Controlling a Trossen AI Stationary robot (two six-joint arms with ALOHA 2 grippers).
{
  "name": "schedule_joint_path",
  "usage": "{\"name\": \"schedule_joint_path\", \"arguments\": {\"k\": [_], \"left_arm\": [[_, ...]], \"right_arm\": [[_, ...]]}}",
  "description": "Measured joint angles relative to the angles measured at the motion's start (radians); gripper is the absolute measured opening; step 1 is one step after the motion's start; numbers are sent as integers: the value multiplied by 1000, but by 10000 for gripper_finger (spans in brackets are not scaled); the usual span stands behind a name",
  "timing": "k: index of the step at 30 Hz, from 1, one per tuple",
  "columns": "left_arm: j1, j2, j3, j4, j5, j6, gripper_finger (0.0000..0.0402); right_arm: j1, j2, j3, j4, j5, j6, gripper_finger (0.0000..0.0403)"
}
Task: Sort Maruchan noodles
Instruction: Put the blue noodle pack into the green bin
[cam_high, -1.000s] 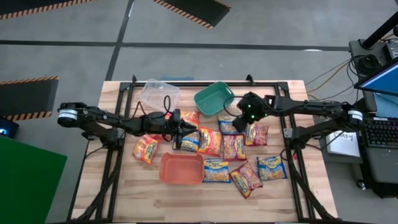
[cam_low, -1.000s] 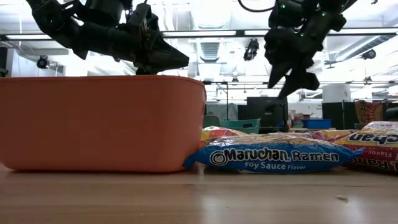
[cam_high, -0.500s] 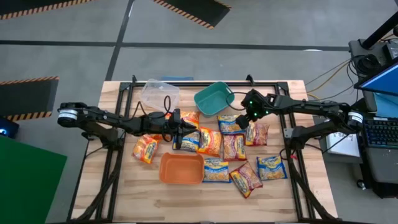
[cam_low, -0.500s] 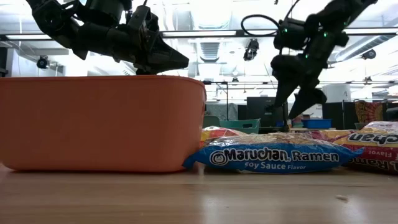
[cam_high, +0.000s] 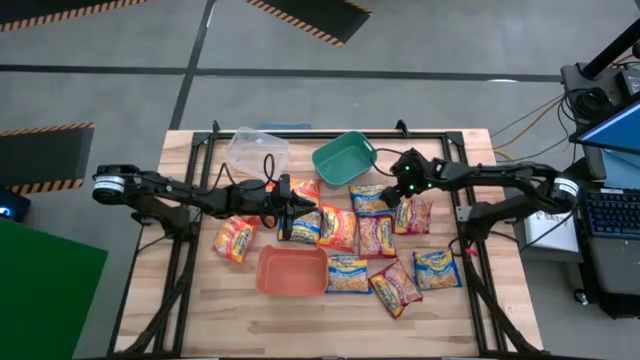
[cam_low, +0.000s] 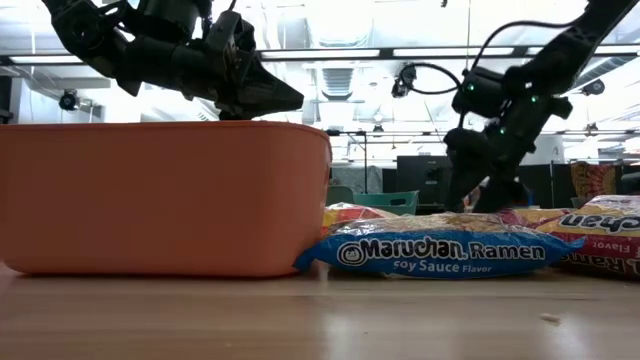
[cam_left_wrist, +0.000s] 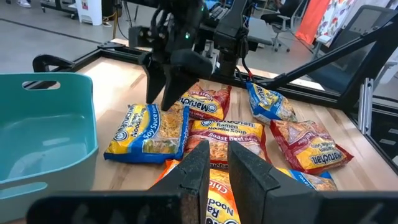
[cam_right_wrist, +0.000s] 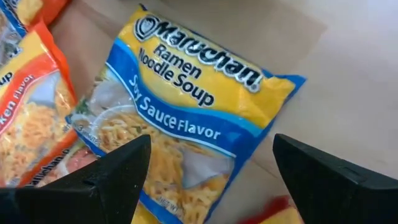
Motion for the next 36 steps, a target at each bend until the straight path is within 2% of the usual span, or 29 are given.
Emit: {"name": "schedule_joint_path", "arguments": {"k": [9, 13, 19, 29, 31, 36], "left_arm": [[0, 0, 0, -1, 0, -17, 40], [-2, 0, 0, -5, 0, -38, 40], [-2, 0, 0, -7, 0, -39, 40], [-2, 0, 0, -5, 0, -33, 40], [-2, 0, 0, -5, 0, -34, 40], [-2, -10, 0, -5, 0, -40, 40]], "right_arm": [[-2, 131, -15, 210, -132, 9, 327], [-5, 164, -13, 237, -151, 10, 313], [-5, 189, -7, 240, -146, 18, 228], [-4, 184, -8, 233, -153, 58, 37], [-4, 175, -9, 232, -153, 51, 20], [-5, 115, -10, 221, -186, 43, 13]]}}
